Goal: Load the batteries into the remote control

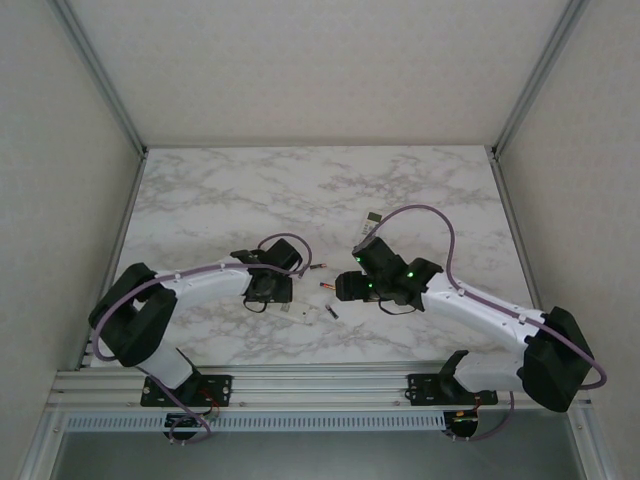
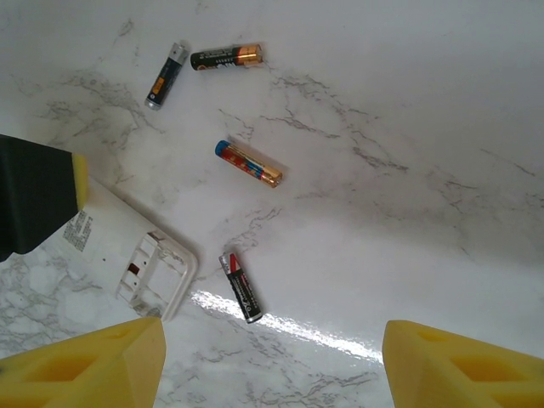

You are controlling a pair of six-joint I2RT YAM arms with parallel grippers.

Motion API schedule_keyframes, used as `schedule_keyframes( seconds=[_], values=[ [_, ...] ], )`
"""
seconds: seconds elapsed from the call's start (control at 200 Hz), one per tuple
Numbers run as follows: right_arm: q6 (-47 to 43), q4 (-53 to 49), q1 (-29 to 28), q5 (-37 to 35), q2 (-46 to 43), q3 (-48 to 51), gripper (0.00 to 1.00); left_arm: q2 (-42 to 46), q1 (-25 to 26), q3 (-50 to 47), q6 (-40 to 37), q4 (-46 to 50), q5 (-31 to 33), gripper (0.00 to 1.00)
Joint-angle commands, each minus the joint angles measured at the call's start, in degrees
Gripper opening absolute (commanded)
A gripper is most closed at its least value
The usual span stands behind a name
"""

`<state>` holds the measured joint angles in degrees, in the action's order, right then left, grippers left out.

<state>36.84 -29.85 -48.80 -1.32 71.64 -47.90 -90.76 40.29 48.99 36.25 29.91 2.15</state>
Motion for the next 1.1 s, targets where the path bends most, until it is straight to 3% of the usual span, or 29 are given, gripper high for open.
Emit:
schedule_keyframes(
  seconds=[0.0, 0.27, 0.481, 0.611, 0.791, 0.956, 1.096],
  values=[
    [0.33, -1.44, -0.23, 0.59, 0.78, -1.76, 0.69, -1.61, -0.04, -0.30, 0.53, 0.39, 0.92, 0.60],
    [0.36, -0.43, -0.20, 1.73, 2.06, -1.71, 0.69, 1.54, 1.01, -3.06, 2.77, 0.84, 0.22, 0.56],
    [-0.40, 0.11, -0.25, 2.23, 4.20, -2.88, 0.69, 1.69, 1.28, -3.21, 3.52, -0.80, 1.61, 0.60],
    [-7.08, 0.02, -0.24, 1.35, 6.50, -4.76, 0.69, 3.37, 1.28, -2.93, 3.82, -2.38, 3.20, 0.62],
    [-20.68, -3.31, -0.20, 2.47, 13.71, -10.81, 0.65, 13.15, 1.28, -4.06, 3.79, -2.93, 6.20, 0.71],
    [-26.54, -1.02, 0.40, 2.75, 19.09, -12.82, 0.61, 24.93, 1.19, -8.38, 3.91, -5.11, 5.60, 0.77],
    [-29.80, -1.17, 1.89, 5.98, 25.51, -16.08, 0.54, 28.72, 1.06, -10.44, 4.70, -4.50, 4.76, 0.89]
  ],
)
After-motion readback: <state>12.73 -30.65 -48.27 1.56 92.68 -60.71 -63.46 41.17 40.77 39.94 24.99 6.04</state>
